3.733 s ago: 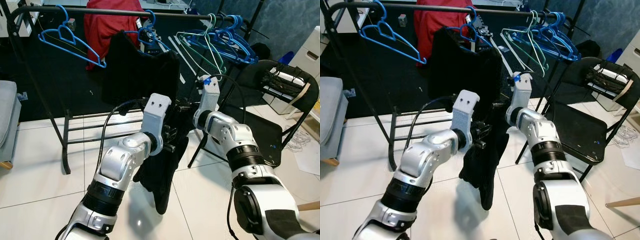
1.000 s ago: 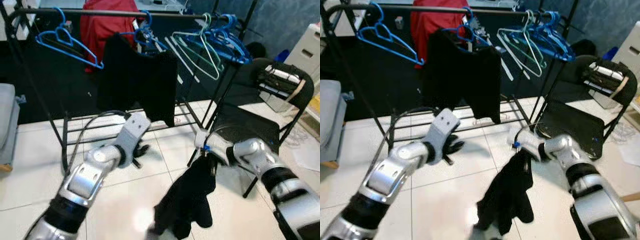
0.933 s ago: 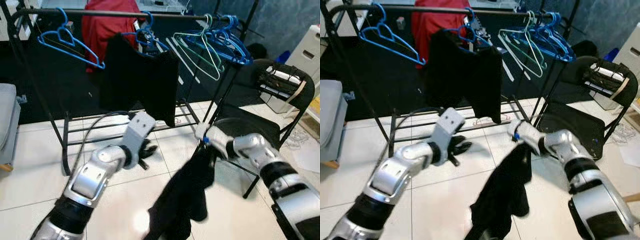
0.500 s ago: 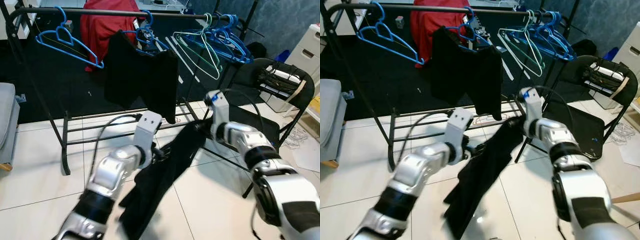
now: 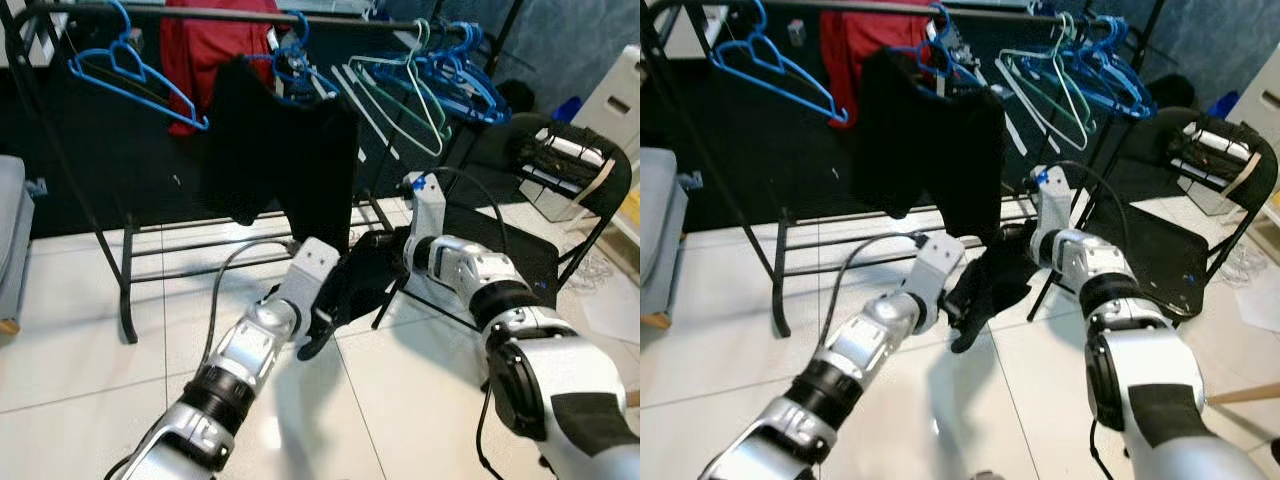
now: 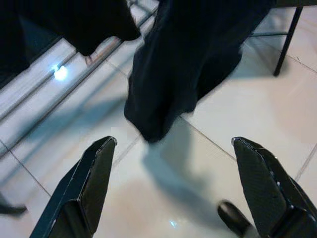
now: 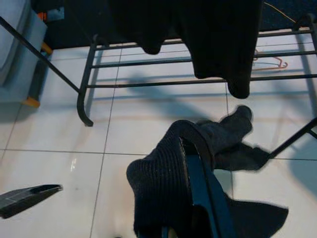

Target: Hang hanger

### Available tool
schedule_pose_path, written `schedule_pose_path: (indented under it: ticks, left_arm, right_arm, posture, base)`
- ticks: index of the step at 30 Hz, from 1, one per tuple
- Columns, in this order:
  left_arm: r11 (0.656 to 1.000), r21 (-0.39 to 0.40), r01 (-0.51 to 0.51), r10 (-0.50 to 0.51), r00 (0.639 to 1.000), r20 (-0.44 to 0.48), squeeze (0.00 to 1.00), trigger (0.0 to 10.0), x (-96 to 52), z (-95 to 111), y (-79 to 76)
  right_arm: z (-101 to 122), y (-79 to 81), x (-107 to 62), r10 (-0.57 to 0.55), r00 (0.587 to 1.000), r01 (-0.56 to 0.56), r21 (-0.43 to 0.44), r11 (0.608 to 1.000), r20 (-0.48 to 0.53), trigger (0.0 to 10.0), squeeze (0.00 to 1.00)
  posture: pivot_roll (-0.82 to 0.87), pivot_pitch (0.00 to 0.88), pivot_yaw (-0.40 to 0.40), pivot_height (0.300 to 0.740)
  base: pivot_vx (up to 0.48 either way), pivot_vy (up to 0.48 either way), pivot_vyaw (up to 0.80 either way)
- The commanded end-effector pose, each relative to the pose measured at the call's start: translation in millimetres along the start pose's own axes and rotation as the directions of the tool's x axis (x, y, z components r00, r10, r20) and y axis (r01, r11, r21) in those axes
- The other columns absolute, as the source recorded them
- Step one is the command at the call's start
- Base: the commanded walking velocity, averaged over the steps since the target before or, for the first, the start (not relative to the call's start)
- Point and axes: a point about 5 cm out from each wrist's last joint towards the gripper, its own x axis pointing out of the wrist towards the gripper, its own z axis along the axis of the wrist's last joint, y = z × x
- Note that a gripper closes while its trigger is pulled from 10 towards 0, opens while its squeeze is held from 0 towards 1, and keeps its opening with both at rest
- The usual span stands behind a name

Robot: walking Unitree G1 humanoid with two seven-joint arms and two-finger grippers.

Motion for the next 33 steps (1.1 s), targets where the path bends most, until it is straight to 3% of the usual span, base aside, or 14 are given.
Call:
schedule_pose_path:
  ticks: [1,5,10,13,16,19,23,24,33]
  left_arm:
    - [0.999,-0.011,0.052,-0.050,0.992,0.114,0.00,10.0,4.9,10.4,-16.7]
    - [0.996,-0.040,0.080,-0.074,0.988,0.139,0.00,10.0,6.6,10.6,-22.2]
    - [0.998,-0.062,0.026,-0.022,0.997,0.069,0.00,10.0,13.4,4.0,-29.4]
    - [0.996,-0.078,-0.031,0.034,0.999,0.036,0.00,10.0,15.7,1.2,-25.5]
    - [0.978,-0.181,-0.106,0.105,0.994,-0.016,0.00,10.0,17.9,-1.5,-15.8]
    - [0.958,-0.242,-0.151,0.146,0.989,-0.038,0.00,10.0,18.6,-3.5,-8.7]
    - [0.952,-0.240,-0.189,0.183,0.982,-0.047,0.00,10.0,18.4,-5.3,-4.2]
    - [0.935,-0.242,-0.258,0.251,0.966,-0.058,0.00,10.0,17.2,-8.9,5.1]
    - [0.898,-0.251,-0.362,0.357,0.932,-0.067,0.00,10.0,14.6,-11.8,22.1]
  right_arm:
    - [11.9,8.7,2.3,0.035,0.998,-0.036,0.022,0.999,0.044,0.0,0.00]
    - [14.3,14.0,4.3,0.054,0.997,-0.056,0.023,0.998,0.055,0.0,0.00]
    - [21.4,33.4,12.0,0.089,0.991,-0.094,0.056,0.994,0.100,0.0,0.00]
    - [23.9,42.1,15.0,0.106,0.988,-0.113,0.060,0.992,0.113,0.0,0.00]
    - [27.1,57.5,20.0,0.133,0.983,-0.141,0.060,0.988,0.127,0.0,0.00]
    - [28.1,62.6,21.7,0.135,0.981,-0.146,0.070,0.987,0.136,0.0,0.00]
    - [29.1,64.4,22.2,0.137,0.981,-0.148,0.074,0.986,0.139,0.0,0.00]
    - [32.1,69.0,22.6,0.153,0.977,-0.165,0.079,0.983,0.146,0.0,0.00]
    - [36.3,74.4,22.6,0.171,0.973,-0.185,0.081,0.979,0.155,0.0,0.00]
  posture:
    - [-0.16,0.155,-0.146,0.740]
    - [-0.16,0.152,-0.143,0.740]
    - [-0.16,0.147,-0.136,0.740]
    - [-0.16,0.147,-0.136,0.740]
    - [-0.16,0.140,-0.136,0.740]
    - [-0.16,0.136,-0.141,0.740]
    - [-0.16,0.136,-0.141,0.740]
    - [-0.16,0.128,-0.139,0.740]
    - [-0.16,0.123,-0.135,0.740]
  base:
    - [0.000,0.000,0.00]
    - [0.000,0.000,0.00]
    - [0.000,0.000,0.00]
    - [0.000,0.000,0.00]
    - [0.000,0.000,0.00]
    - [0.000,0.000,0.00]
    - [0.000,0.000,0.00]
    - [0.000,0.000,0.00]
    - [0.000,0.000,0.00]
